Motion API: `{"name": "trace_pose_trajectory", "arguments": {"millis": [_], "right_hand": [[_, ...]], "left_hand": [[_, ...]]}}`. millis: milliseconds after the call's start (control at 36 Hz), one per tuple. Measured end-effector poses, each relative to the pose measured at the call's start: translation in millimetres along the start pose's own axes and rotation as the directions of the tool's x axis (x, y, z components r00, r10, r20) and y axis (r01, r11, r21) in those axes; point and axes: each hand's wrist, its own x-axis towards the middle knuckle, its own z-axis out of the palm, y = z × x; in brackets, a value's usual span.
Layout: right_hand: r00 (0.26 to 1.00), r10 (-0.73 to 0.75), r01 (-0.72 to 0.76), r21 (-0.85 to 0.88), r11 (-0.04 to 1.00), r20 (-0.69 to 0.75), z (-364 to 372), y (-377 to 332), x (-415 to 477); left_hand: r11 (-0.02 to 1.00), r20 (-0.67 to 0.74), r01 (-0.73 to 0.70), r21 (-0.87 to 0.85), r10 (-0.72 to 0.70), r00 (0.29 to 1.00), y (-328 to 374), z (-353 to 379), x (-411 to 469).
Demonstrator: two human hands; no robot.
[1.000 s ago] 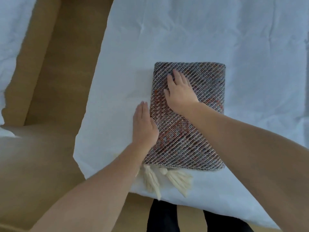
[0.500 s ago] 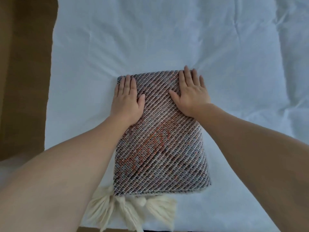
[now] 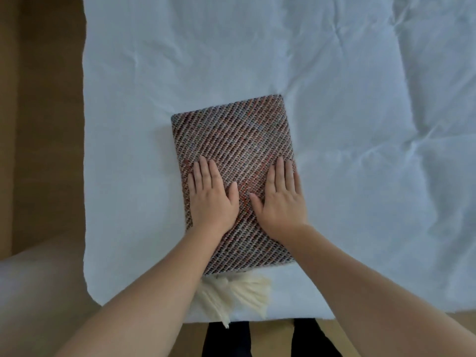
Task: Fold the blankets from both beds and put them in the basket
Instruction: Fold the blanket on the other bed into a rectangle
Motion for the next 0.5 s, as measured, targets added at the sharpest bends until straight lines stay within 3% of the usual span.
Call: {"name": "trace_pose_trajectory", "arguments": {"millis": [250, 389, 444, 500], "right_hand": [[1.000, 0.015, -0.015, 0.036, 0.999, 0.014, 58.9, 42.5, -57.2], [0.996, -0.007, 0.003, 0.041, 0.999, 0.086, 57.4, 51.9, -76.9], [0.993, -0.028, 0.016, 0.106, 0.994, 0.119, 43.2, 53.1, -72.8], [0.996, -0.018, -0.009, 0.283, 0.959, 0.091, 21.9, 51.9, -60.1]], "left_hand": [[1.000, -0.020, -0.016, 0.024, 0.017, 1.000, -16.6, 22.9, -16.5], [0.997, -0.069, -0.023, -0.076, 0.017, 0.997, -17.6, 15.1, -17.3], [0.962, -0.105, 0.095, -0.257, -0.125, 0.987, -24.3, 11.2, -15.7], [0.810, -0.071, 0.274, -0.518, -0.360, 0.930, -35.8, 4.5, -10.1]]}}
